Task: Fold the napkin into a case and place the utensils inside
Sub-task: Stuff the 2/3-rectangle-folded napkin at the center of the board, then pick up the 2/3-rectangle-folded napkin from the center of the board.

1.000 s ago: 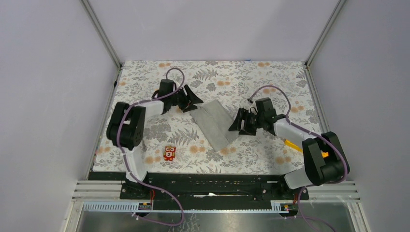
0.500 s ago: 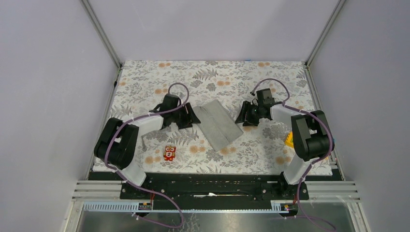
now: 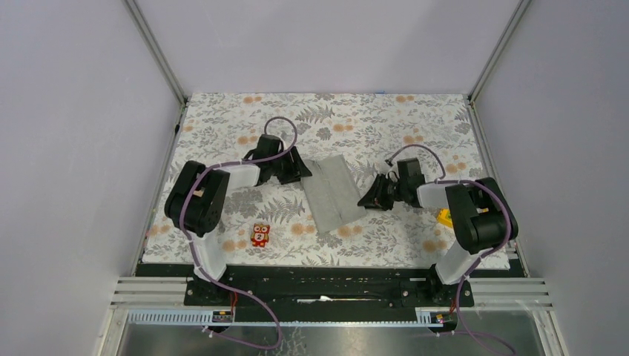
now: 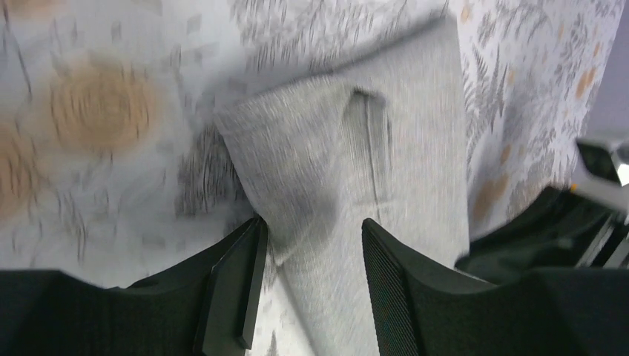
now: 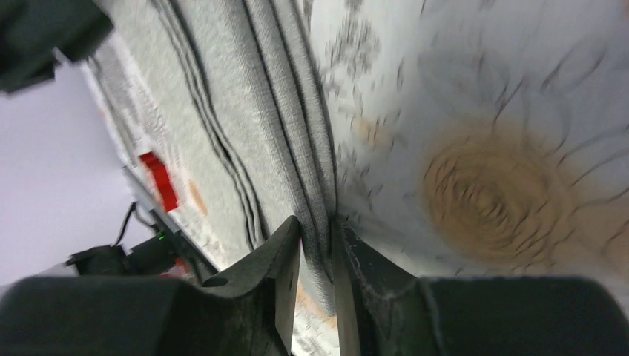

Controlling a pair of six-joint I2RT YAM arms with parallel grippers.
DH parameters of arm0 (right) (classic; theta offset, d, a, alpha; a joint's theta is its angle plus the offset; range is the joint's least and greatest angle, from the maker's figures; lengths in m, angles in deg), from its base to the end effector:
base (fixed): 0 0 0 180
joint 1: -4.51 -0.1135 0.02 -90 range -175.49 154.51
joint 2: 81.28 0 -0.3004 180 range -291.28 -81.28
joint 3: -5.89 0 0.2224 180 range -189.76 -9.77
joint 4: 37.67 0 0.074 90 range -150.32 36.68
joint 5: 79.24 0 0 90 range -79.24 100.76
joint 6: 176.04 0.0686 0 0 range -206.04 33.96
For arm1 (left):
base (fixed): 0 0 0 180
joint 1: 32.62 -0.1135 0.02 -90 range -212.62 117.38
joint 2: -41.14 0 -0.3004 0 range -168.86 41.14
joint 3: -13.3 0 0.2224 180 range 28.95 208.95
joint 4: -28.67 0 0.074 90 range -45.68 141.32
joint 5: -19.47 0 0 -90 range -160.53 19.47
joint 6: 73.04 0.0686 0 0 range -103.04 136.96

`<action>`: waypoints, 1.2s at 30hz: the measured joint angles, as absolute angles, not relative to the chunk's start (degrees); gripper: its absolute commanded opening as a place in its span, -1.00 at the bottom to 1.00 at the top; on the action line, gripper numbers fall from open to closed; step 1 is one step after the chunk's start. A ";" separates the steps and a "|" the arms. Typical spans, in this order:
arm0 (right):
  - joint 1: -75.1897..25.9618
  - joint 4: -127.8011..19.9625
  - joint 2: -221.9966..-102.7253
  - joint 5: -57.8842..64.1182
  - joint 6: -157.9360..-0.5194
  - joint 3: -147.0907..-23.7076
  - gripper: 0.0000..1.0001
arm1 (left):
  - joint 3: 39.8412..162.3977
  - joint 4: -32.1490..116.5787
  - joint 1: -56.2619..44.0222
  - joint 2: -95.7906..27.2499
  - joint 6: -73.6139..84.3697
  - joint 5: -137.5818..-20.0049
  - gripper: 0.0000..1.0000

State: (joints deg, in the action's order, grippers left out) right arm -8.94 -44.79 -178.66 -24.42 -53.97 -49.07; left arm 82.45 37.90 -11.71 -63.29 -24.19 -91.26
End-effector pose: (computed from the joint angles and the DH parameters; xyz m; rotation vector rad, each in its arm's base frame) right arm 0.2896 0.1099 0.1624 0.1166 2.5224 1.0908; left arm 0.3416 -0.1565 0.1791 -0.2488 2.4772 -0.9255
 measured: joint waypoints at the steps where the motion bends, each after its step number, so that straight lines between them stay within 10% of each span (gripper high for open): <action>1: -9.05 -43.00 -178.10 -25.16 -52.26 -47.35 -0.40 | 84.48 38.69 -11.93 -64.64 -23.55 -91.31 0.11; 5: -12.09 -33.53 -174.10 -25.82 -43.32 -38.50 -0.29 | 92.91 41.09 -12.35 -70.43 -21.17 -91.63 0.17; 17: -18.34 -48.64 -154.71 -13.36 -46.45 -36.59 0.98 | 86.71 56.68 -8.48 -56.01 -17.15 -79.88 0.54; 25: -11.19 -64.81 -147.69 2.27 -52.39 -43.22 0.99 | 86.64 69.01 20.50 -41.93 -25.94 -65.47 0.56; 36: -1.71 -71.41 -152.52 2.44 -54.75 -45.53 0.99 | 111.56 81.55 33.38 -71.44 -31.03 -51.68 0.42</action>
State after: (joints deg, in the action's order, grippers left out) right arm -1.71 -71.41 -152.52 2.44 -54.75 -45.53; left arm 111.56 81.55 33.38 -71.44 -31.03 -51.68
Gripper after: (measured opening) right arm 0.994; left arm 0.731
